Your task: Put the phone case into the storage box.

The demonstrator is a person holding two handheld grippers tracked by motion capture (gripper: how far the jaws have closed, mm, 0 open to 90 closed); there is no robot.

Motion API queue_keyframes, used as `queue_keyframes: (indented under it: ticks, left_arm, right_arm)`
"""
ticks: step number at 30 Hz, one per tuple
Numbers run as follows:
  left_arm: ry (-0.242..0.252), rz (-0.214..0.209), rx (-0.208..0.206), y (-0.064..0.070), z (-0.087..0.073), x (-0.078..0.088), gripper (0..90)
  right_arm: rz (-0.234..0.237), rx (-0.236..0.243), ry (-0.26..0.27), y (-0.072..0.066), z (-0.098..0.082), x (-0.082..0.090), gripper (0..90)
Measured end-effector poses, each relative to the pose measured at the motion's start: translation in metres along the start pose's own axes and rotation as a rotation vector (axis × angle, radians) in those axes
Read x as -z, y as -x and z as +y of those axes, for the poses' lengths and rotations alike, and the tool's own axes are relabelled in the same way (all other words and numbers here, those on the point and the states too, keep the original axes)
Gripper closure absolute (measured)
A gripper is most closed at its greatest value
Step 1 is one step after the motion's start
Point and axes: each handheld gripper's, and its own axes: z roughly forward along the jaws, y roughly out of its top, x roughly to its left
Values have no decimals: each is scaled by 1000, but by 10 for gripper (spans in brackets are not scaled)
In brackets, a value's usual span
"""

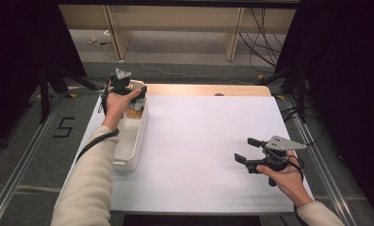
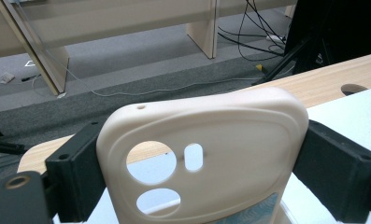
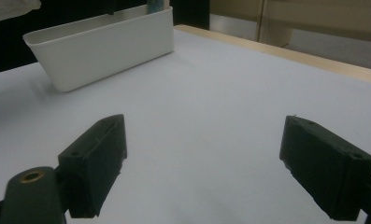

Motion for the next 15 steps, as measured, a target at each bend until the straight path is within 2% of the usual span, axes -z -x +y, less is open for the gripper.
queue_keyframes:
  ticks: [15]
  left_arm:
    - [1,-1,10,-2,0,-2,103]
  right_arm:
    - [0,0,0,0,0,0,158]
